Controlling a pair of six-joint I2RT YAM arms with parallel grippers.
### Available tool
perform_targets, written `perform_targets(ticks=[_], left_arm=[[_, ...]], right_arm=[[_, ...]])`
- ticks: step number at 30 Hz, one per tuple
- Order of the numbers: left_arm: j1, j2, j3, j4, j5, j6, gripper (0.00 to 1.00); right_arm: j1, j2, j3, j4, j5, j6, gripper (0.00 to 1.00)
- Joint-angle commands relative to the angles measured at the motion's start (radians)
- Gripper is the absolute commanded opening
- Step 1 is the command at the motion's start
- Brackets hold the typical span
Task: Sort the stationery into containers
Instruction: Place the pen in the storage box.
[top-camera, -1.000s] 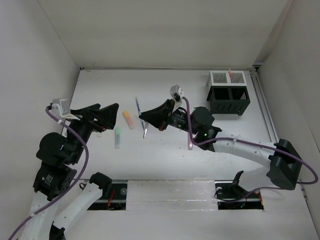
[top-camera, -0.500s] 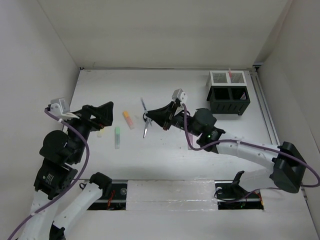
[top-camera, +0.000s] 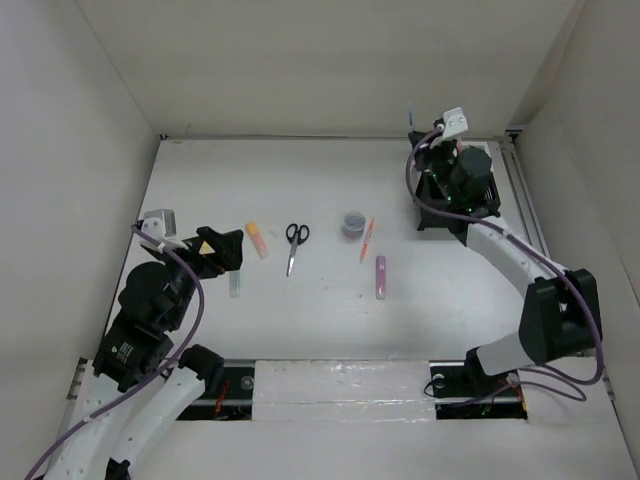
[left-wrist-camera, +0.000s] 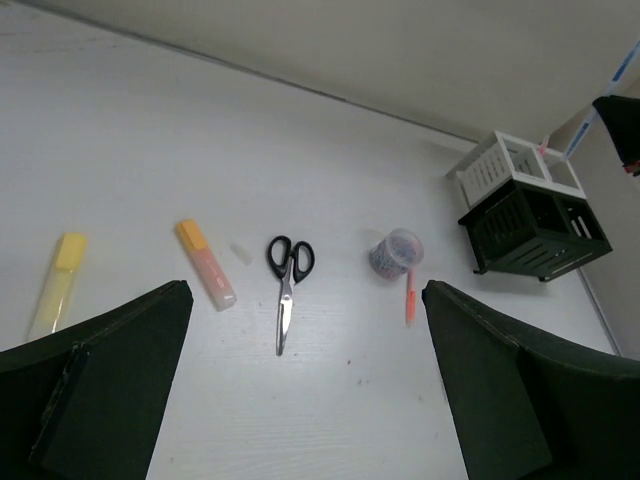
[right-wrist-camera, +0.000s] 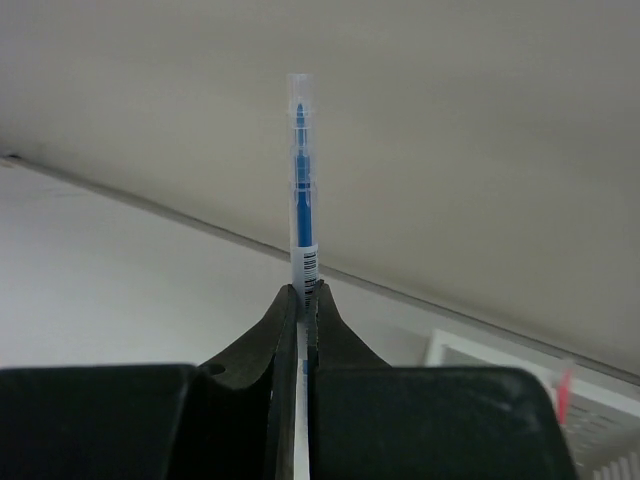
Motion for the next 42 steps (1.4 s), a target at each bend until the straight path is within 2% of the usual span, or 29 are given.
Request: perform_targets(ticks=[1,6,13,23,42], left_arm=[[0.000,-0.034,0.007,0.070,0.005,0.005,1.00],[0.000,-0.045,-0.002,0.079,0.023,0.005,1.00],[0.000,-0.045,-0.002,0.079,0.044,0.005,1.00],[0.000,-0.035,-0.011,0.097,0.083,0.014,1.00],[0.000,-0.026,-0.011,0.106,0.120,0.032,1.00]], right_arm=[[-0.106,0.078,0.101,0.063,-0.071,-0.028,0.00],[-0.299,0.212,0.179,0.153,-0.308,0.042,0.00],[-0.443,0.330,0.283,0.131,-0.399,0.079,0.00],[-0.506,0.482,0.348,0.088,-0.442,0.079,0.00],[-0.559,0.540,0.282,0.098,-0.428,0.079,0.00]])
